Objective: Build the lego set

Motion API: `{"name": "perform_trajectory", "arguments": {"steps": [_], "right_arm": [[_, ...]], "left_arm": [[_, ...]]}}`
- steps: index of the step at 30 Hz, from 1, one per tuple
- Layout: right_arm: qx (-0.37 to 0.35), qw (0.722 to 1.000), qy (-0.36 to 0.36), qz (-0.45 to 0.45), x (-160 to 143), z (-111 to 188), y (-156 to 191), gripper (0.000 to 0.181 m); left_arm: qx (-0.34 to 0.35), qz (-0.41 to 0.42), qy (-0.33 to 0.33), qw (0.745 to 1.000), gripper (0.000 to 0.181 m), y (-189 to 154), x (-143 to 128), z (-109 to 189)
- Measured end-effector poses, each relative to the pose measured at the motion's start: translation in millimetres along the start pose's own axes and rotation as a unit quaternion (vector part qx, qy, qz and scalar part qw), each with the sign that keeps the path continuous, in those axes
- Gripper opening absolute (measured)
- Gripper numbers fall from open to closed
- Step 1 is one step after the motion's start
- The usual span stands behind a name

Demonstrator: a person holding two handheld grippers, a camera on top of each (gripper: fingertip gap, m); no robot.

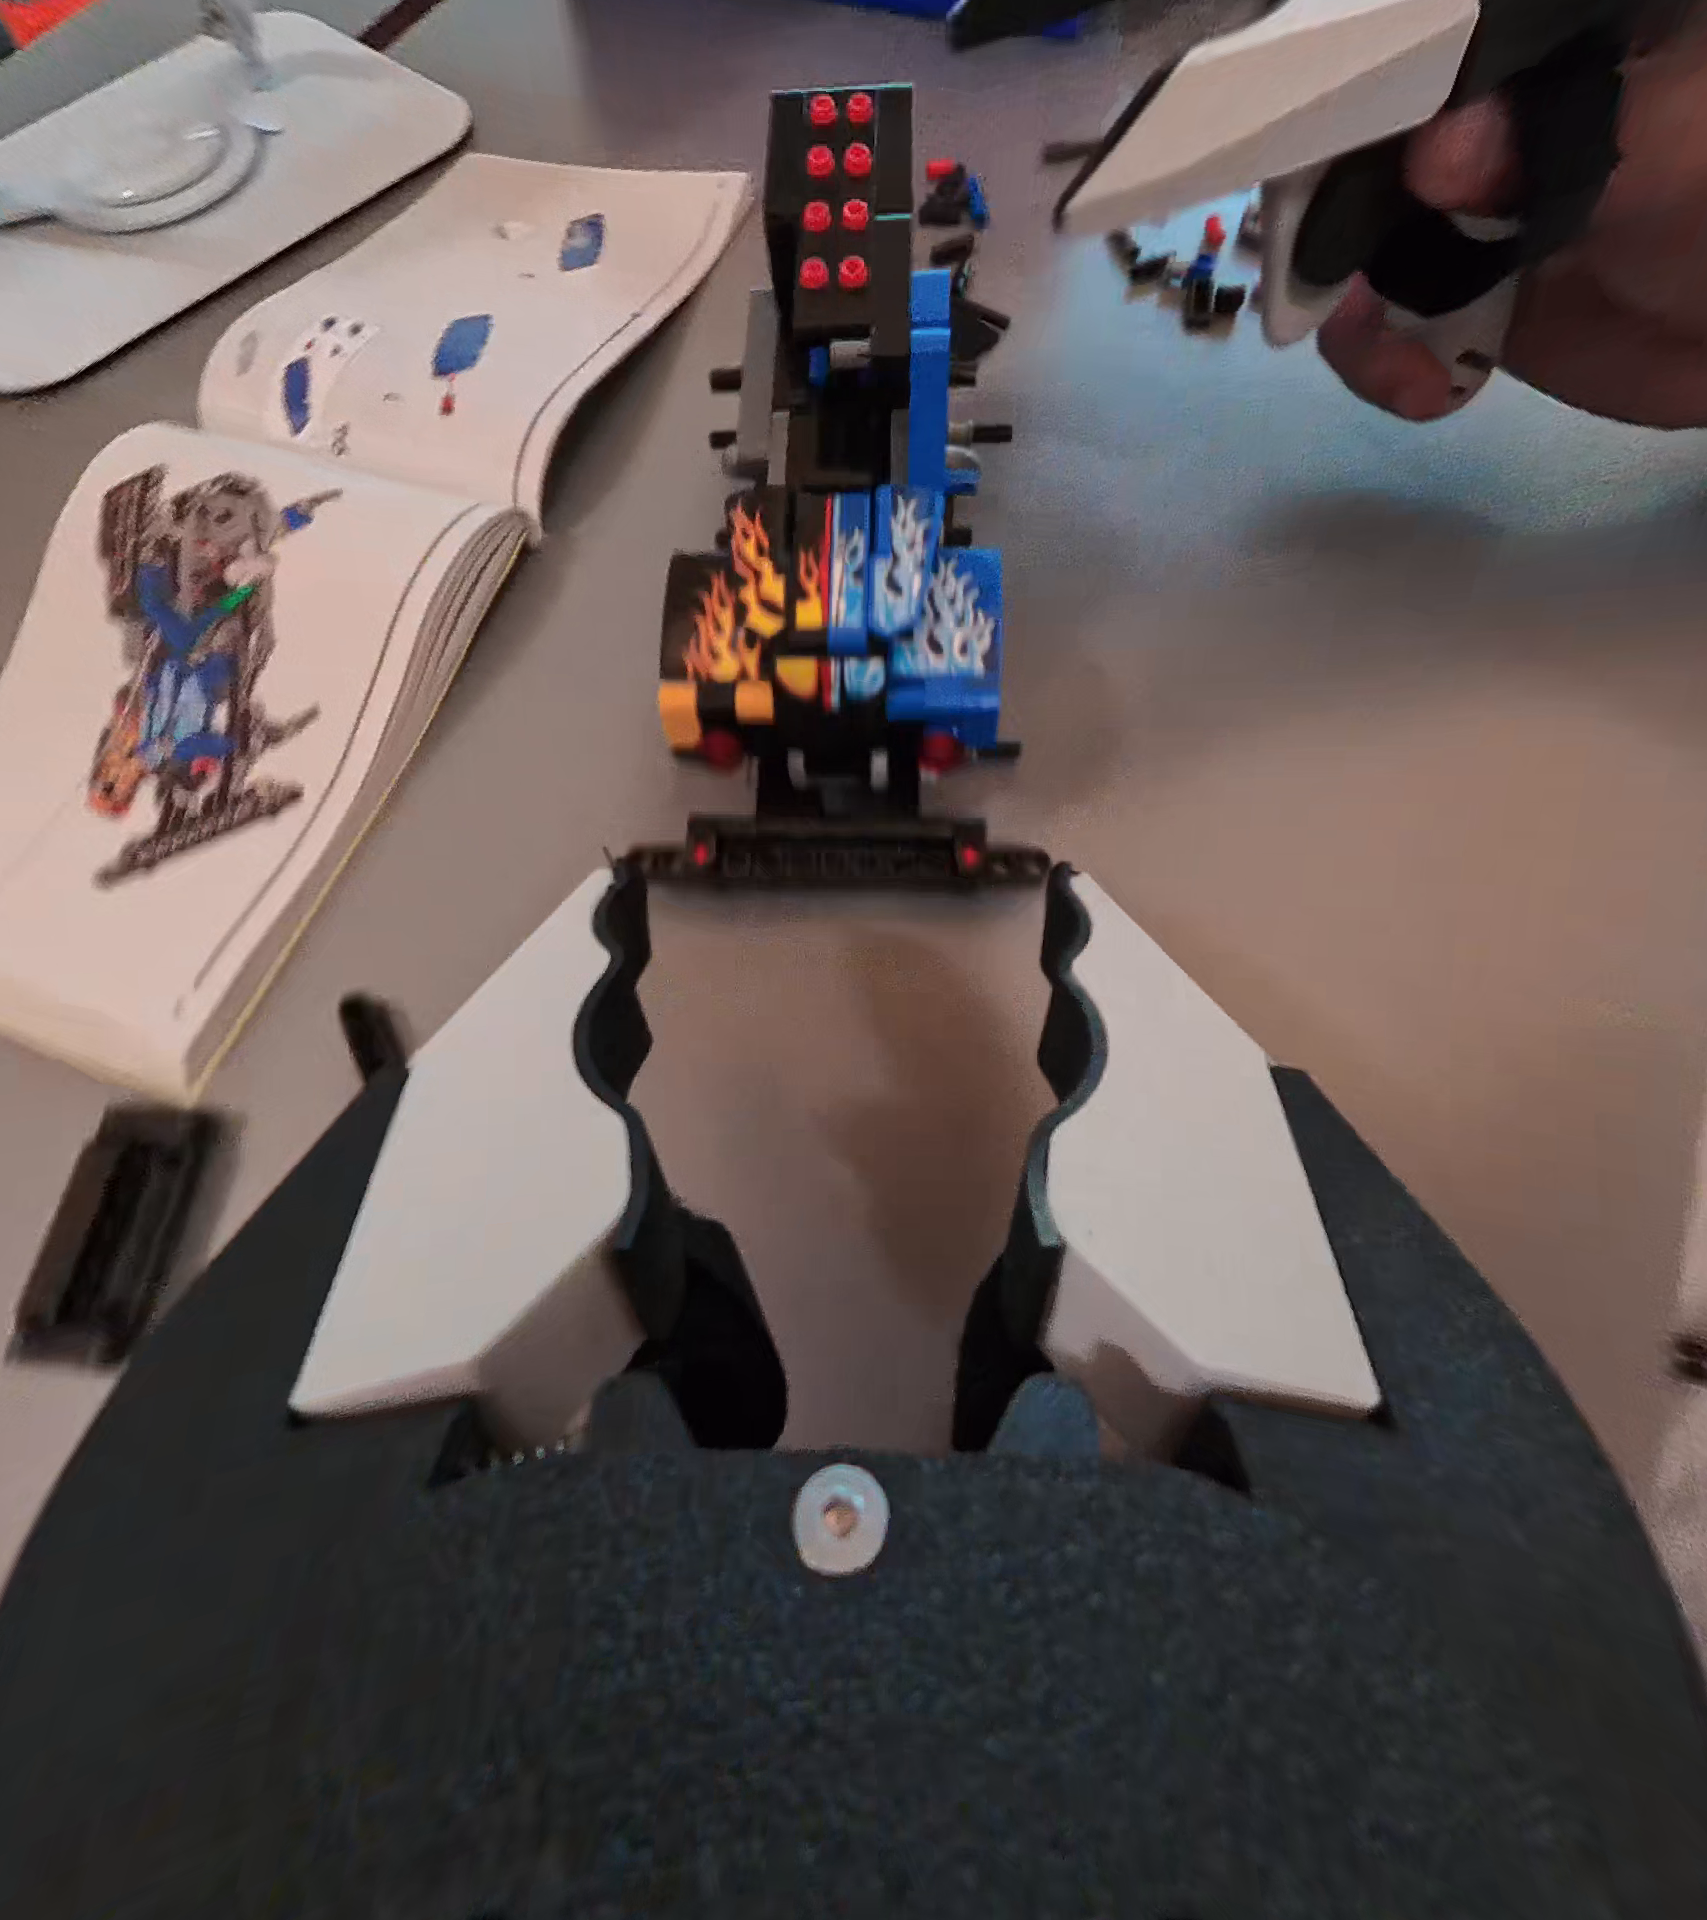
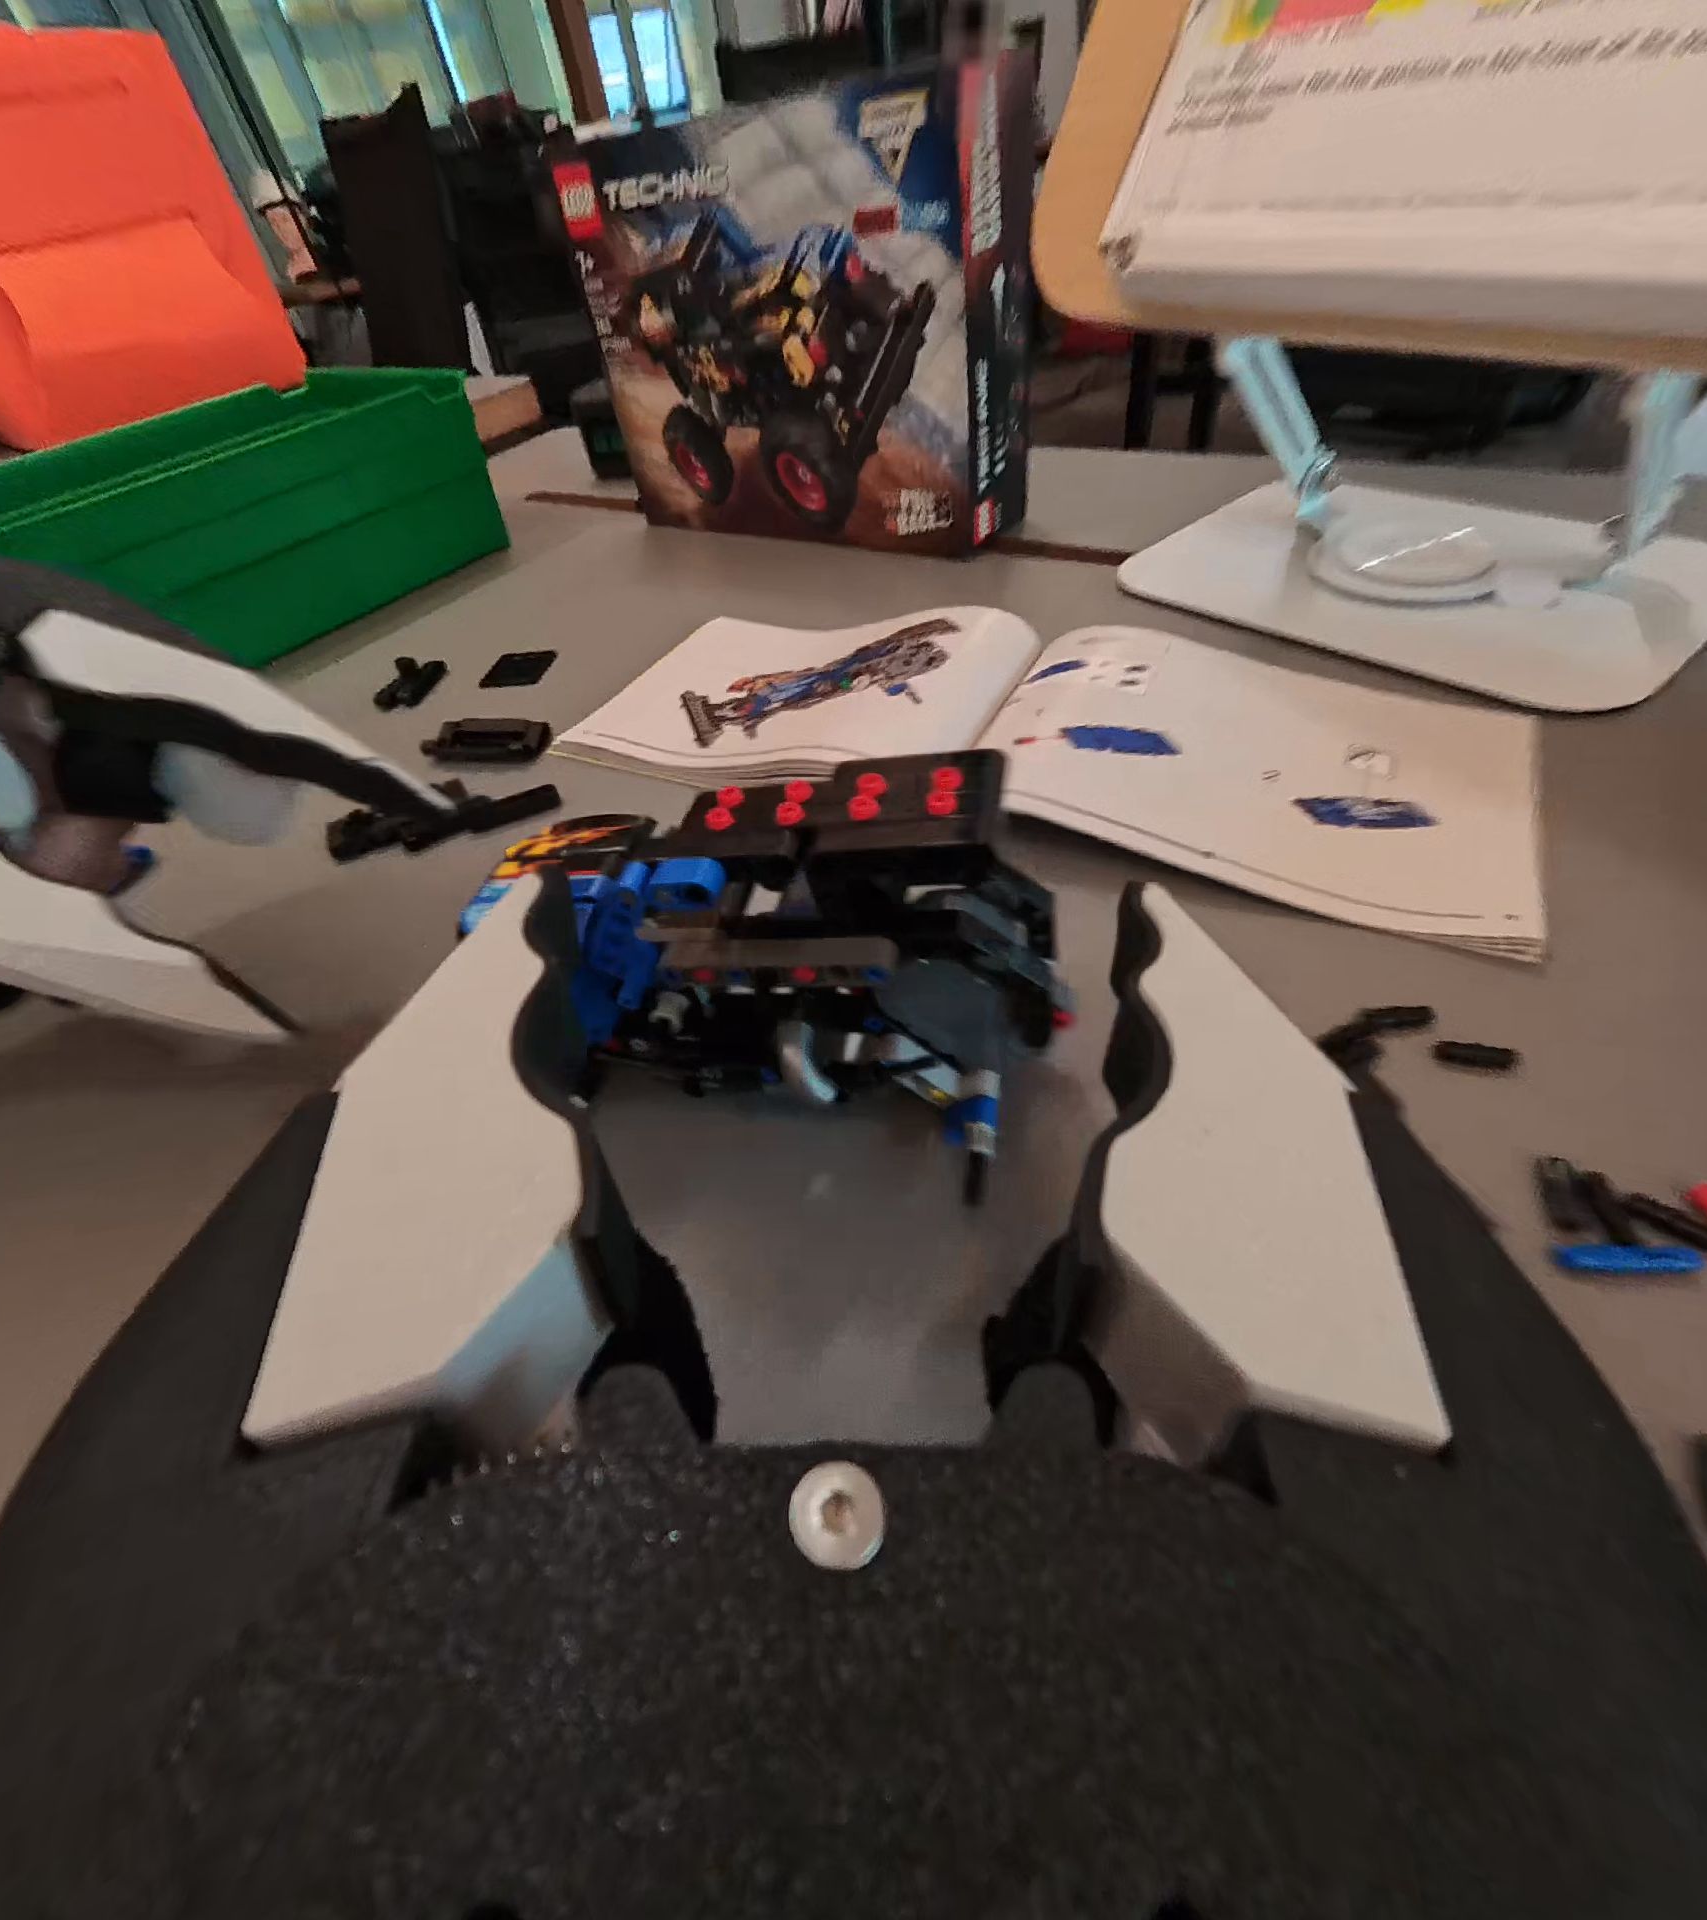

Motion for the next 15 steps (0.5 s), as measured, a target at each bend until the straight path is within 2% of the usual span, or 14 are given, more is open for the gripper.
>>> {"name": "perform_trajectory", "arguments": {"steps": [3,5,7,10,15], "right_arm": [[-0.021,0.998,-0.047,0.040,11.2,35.0,-24.6,0.094],[-0.041,0.995,-0.073,0.048,18.5,52.8,-39.9,0.090],[-0.049,0.993,-0.096,0.045,23.9,63.5,-47.3,0.087],[-0.045,0.991,-0.108,0.058,22.7,64.4,-45.6,0.081],[-0.032,0.994,-0.090,0.059,12.3,57.9,-40.8,0.081]], "left_arm": [[0.043,0.044,-0.001,0.998,0.069,3.3,-37.8,60.6],[0.089,0.049,0.049,0.994,0.062,19.2,-76.4,104.9],[0.106,0.043,0.118,0.986,0.055,31.1,-110.8,139.2],[0.121,0.033,0.180,0.976,0.055,53.0,-138.7,162.3],[0.071,0.045,0.215,0.973,0.052,66.1,-150.2,171.6]]}}
Point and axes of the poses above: each gripper's, where its closed fingertips meet, z back along the fingers, x out of its top, y = z × x across the jaws, the point moved 2 cm from there along z, back along the fingers, and after that the axes turned 2 degrees about -y, right-handed, at the moved point
